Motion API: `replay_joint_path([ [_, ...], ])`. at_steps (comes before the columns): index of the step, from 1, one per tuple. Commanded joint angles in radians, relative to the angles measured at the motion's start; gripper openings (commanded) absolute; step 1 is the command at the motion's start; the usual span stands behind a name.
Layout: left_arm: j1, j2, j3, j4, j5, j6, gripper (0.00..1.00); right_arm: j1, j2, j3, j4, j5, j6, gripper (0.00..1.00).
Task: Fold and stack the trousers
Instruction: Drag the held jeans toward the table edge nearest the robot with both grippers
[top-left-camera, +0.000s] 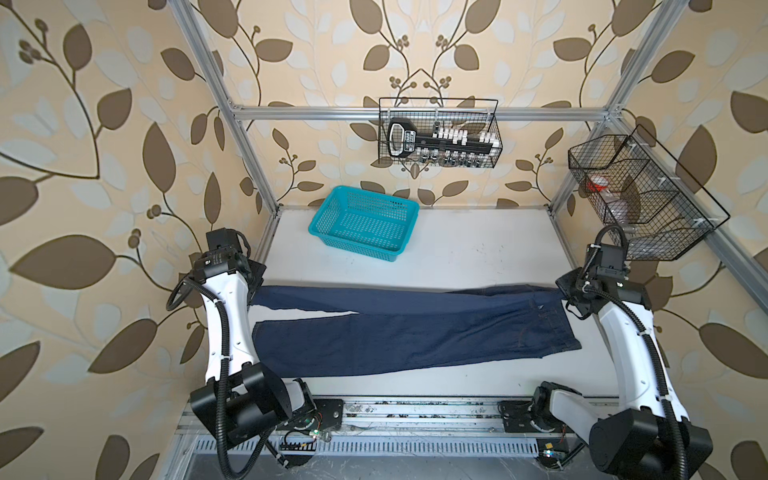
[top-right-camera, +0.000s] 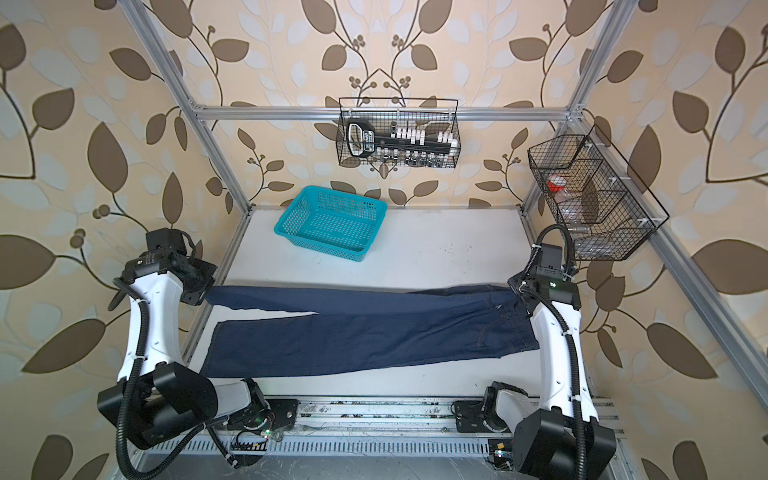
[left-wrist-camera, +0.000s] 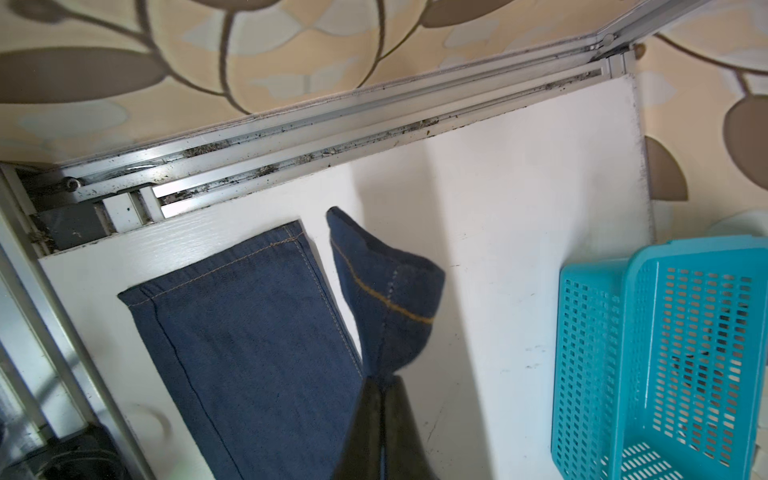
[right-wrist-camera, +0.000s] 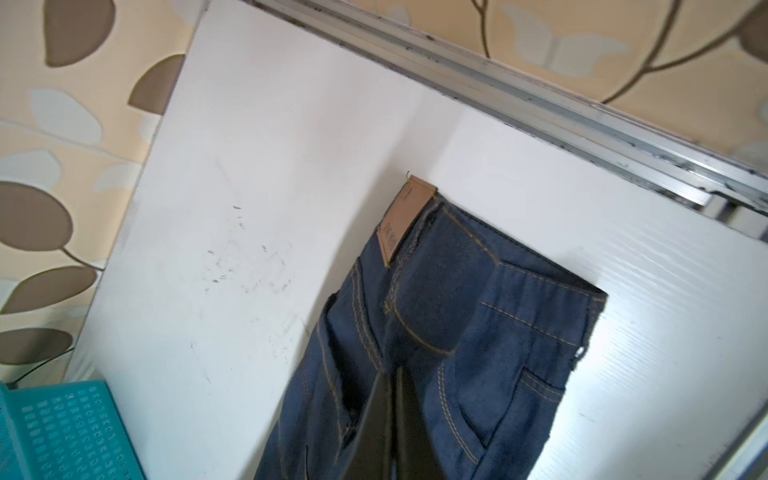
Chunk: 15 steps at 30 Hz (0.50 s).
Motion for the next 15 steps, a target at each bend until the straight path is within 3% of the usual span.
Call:
replay_joint_path([
  [1, 0.010, -0.060, -0.092, 0.001, 0.002, -0.046, 0.00, -0.011, -0.044, -0.073, -0.053, 0.062, 0.059, 0.00],
  [8, 0.019, -0.156, -0.310, 0.025, -0.089, -0.099, 0.00, -0.011, -0.089, -0.253, -0.033, 0.033, 0.094, 0.00],
  [15, 0.065, -0.176, -0.413, 0.047, -0.129, -0.123, 0.00, -0.005, -0.110, -0.308, -0.087, 0.200, 0.111, 0.00],
])
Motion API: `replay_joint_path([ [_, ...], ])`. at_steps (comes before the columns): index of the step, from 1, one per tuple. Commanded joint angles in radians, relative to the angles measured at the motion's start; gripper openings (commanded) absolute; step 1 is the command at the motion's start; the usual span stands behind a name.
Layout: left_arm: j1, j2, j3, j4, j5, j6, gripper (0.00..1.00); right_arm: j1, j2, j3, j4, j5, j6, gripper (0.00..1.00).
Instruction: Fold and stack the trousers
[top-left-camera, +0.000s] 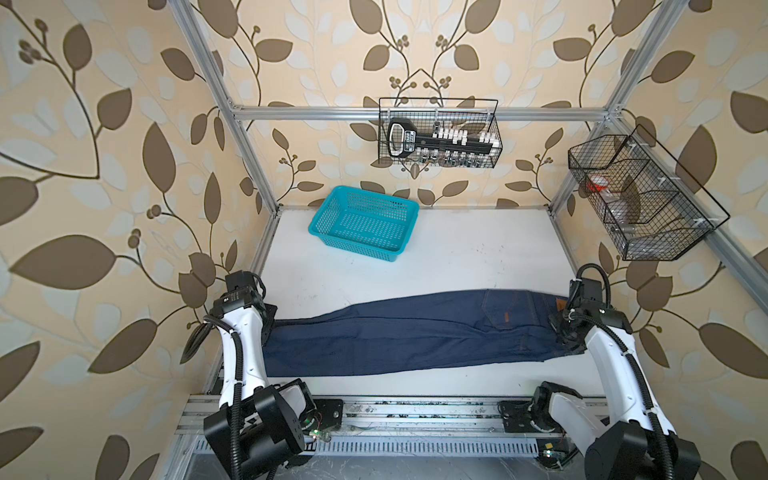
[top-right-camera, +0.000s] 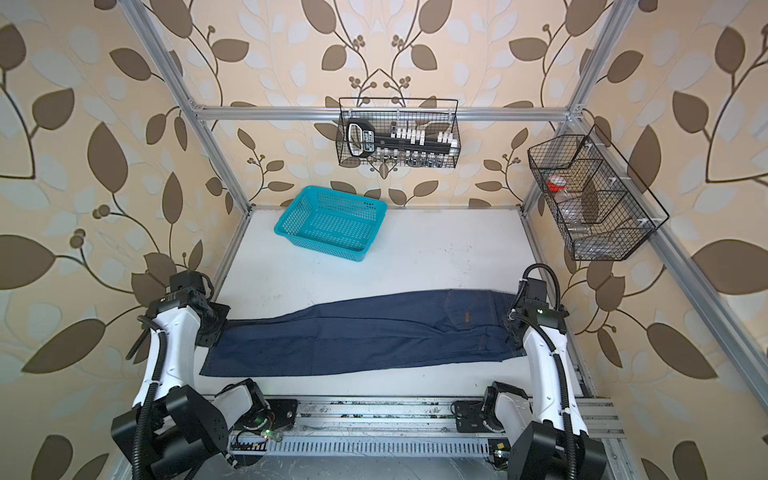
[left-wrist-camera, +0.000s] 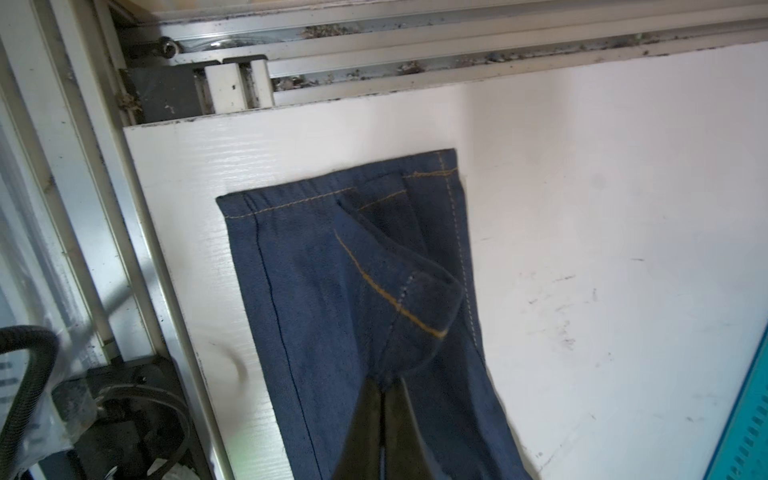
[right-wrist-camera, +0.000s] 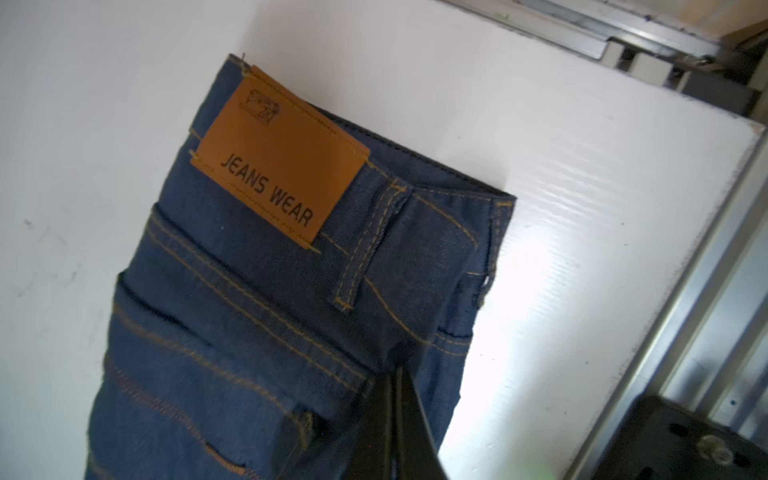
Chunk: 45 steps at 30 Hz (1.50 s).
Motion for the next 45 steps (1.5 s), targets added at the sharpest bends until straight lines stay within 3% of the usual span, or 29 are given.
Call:
replay_joint_path([
  [1, 0.036, -0.010, -0.022, 0.024, -0.059, -0.021, 0.00, 0.009, -0.008, 0.011, -0.052, 0.160, 0.049, 0.00],
  [6, 0.096, 0.000, -0.038, 0.042, -0.041, 0.016, 0.00, 0.023, 0.039, 0.040, -0.053, 0.241, 0.083, 0.00],
  [15, 0.116, -0.016, -0.141, 0.070, -0.036, 0.020, 0.00, 0.043, 0.078, -0.075, -0.047, 0.295, 0.137, 0.01],
  [21, 0.118, 0.000, -0.177, 0.083, -0.039, 0.029, 0.00, 0.072, 0.068, -0.047, -0.114, 0.330, 0.139, 0.10],
  [27, 0.118, -0.035, -0.117, 0.036, -0.092, 0.021, 0.01, 0.087, -0.002, 0.006, -0.200, 0.349, 0.119, 0.20],
  [30, 0.118, -0.060, -0.112, 0.016, -0.105, 0.008, 0.09, 0.091, -0.033, 0.045, -0.225, 0.343, 0.095, 0.32],
  [33, 0.118, -0.091, -0.111, 0.002, -0.091, 0.007, 0.23, 0.125, -0.047, 0.086, -0.182, 0.302, 0.033, 0.38],
  [38, 0.117, -0.129, -0.051, -0.038, -0.023, 0.049, 0.51, 0.348, -0.020, 0.093, -0.005, 0.258, -0.065, 0.45],
  [42, 0.114, -0.111, -0.078, 0.021, 0.124, 0.057, 0.55, 0.484, 0.037, 0.056, 0.122, 0.181, -0.048, 0.49],
  [45, 0.051, -0.103, -0.125, 0.062, 0.179, 0.033, 0.55, 0.561, 0.112, 0.009, 0.211, 0.133, -0.035, 0.51],
])
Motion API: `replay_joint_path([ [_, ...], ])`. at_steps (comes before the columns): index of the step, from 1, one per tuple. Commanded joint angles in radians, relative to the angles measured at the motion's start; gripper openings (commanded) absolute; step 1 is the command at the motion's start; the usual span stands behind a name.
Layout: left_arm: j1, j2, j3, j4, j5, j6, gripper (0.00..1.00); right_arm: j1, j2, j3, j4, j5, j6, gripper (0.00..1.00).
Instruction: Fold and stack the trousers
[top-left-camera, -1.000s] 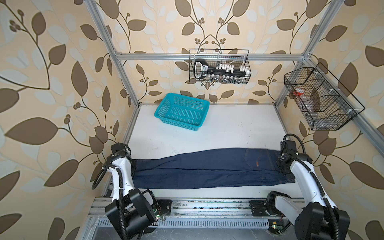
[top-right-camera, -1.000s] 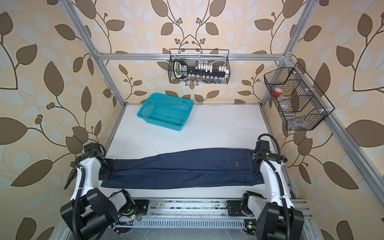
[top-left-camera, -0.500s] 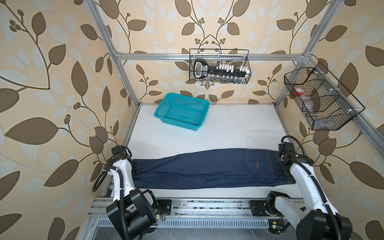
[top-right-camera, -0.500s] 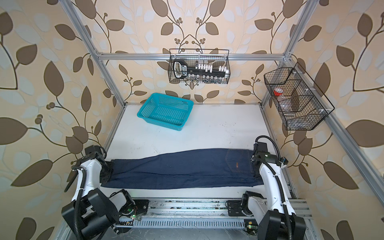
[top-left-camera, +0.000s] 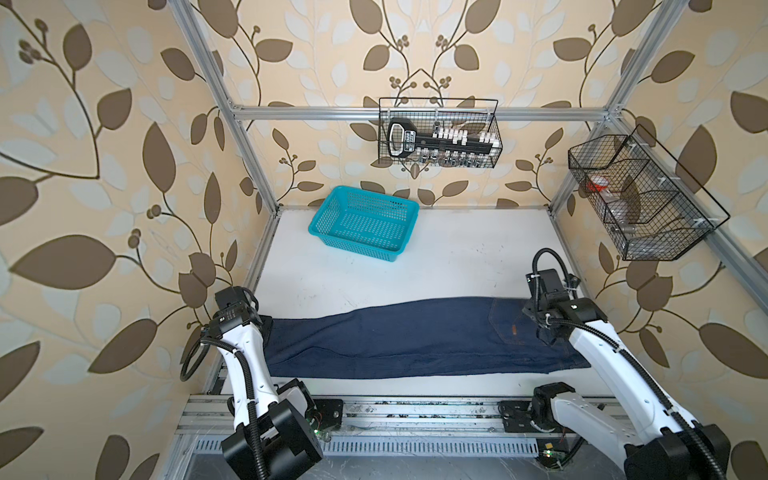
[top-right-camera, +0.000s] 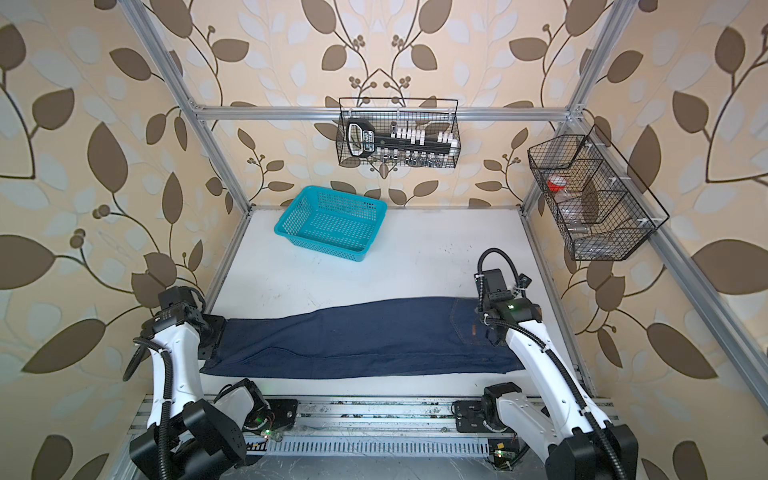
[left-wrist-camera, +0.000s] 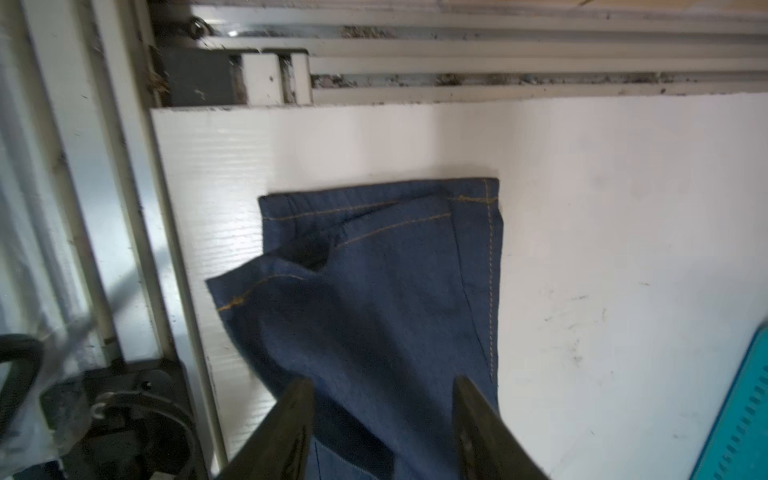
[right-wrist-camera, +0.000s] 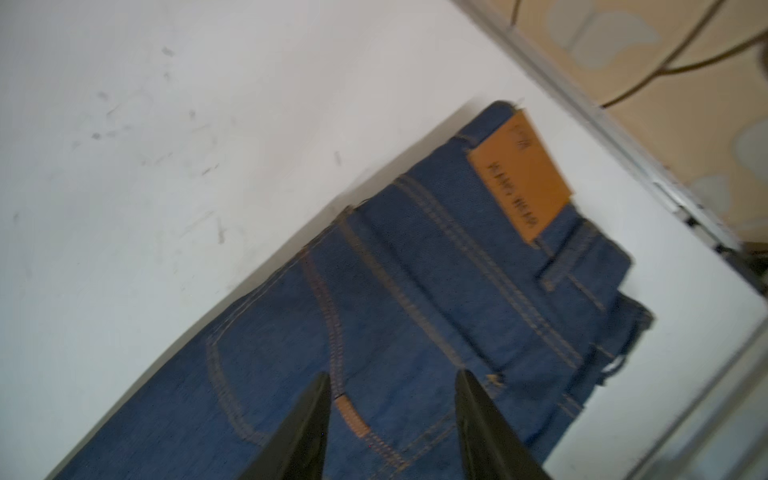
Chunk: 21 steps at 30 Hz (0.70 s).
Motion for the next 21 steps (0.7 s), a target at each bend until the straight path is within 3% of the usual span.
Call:
replay_joint_path([
  [1, -0.073, 0.022, -0.040, 0.027, 0.090, -0.015, 0.55, 0.065, 0.080, -0.059, 0.134, -0.087, 0.009, 0.51],
  [5, -0.199, 0.091, -0.092, 0.076, 0.111, -0.054, 0.51, 0.136, 0.162, -0.108, 0.211, -0.129, 0.045, 0.53],
  [9, -0.248, 0.145, -0.161, 0.154, 0.125, -0.069, 0.44, 0.156, 0.217, -0.151, 0.268, -0.172, 0.068, 0.53],
  [14, -0.267, 0.251, -0.232, 0.239, 0.136, -0.068, 0.31, 0.147, 0.295, -0.205, 0.316, -0.211, 0.083, 0.54],
  [21, -0.273, 0.453, -0.160, 0.348, 0.124, -0.002, 0.27, 0.084, 0.405, -0.152, 0.369, -0.206, 0.035, 0.55],
])
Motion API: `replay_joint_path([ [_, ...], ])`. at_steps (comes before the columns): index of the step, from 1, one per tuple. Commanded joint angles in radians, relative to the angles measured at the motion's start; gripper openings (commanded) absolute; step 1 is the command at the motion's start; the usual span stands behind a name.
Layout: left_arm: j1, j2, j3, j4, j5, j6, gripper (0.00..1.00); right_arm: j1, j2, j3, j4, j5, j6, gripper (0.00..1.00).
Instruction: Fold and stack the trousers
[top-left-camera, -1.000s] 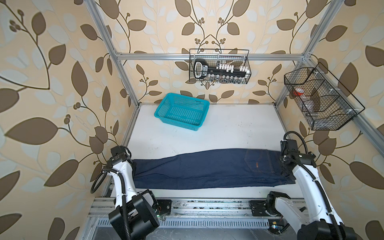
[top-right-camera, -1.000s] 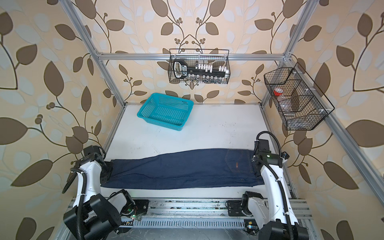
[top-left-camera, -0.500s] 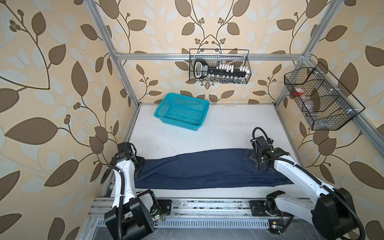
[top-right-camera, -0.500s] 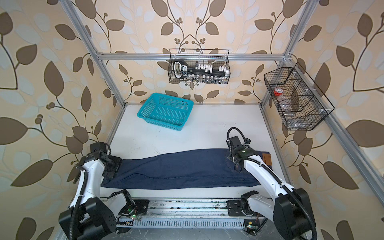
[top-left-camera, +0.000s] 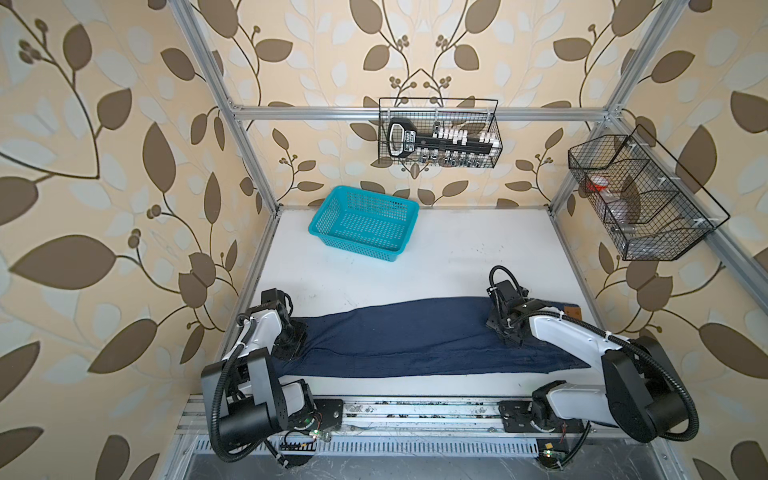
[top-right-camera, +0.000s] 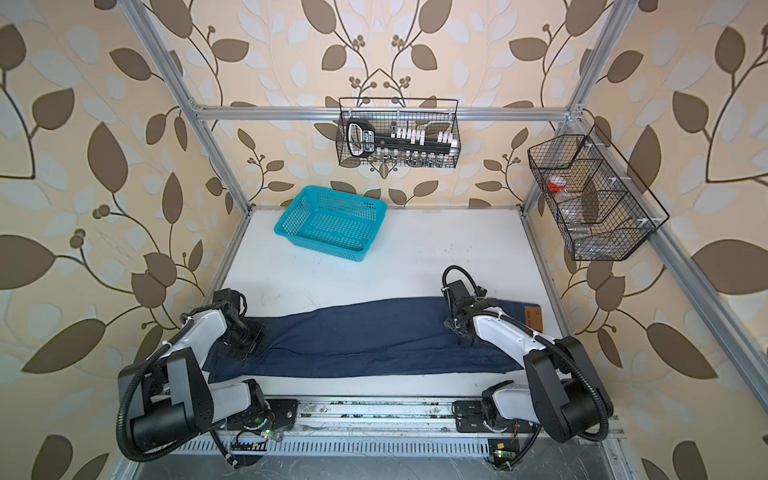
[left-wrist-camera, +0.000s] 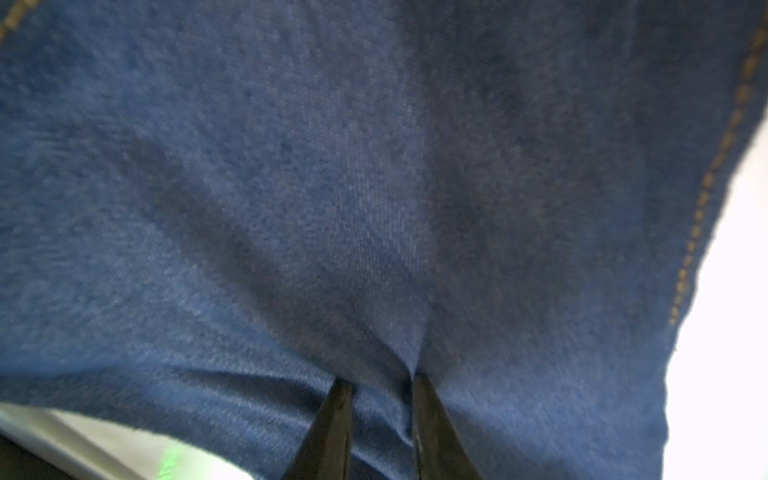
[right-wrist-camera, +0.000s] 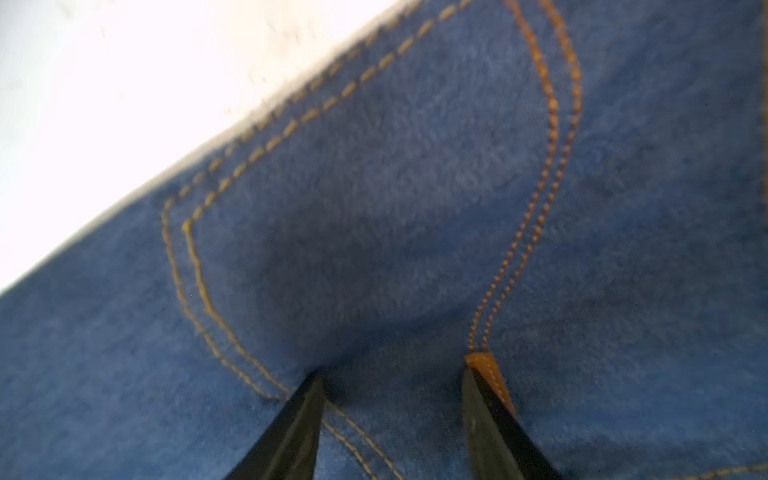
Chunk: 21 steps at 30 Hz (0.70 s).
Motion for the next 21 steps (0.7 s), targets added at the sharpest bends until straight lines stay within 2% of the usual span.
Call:
replay_joint_path([
  [1, -0.009, 0.161, 0.016, 0.168, 0.005, 0.064, 0.26, -0.053, 0.088, 0.022, 0.032, -0.029, -0.026, 0.55],
  [7, -0.021, 0.344, 0.193, 0.181, 0.022, 0.122, 0.27, -0.125, 0.193, 0.153, 0.046, -0.033, -0.169, 0.55],
  [13, -0.058, 0.455, 0.378, 0.136, 0.038, 0.165, 0.31, -0.168, 0.293, 0.265, 0.069, -0.050, -0.302, 0.55],
  [18, -0.075, 0.490, 0.504, 0.059, 0.023, 0.225, 0.43, -0.161, 0.321, 0.345, 0.075, -0.068, -0.505, 0.57],
  [21, -0.075, 0.476, 0.561, -0.010, 0.017, 0.264, 0.53, -0.151, 0.272, 0.344, 0.105, -0.147, -0.653, 0.58],
])
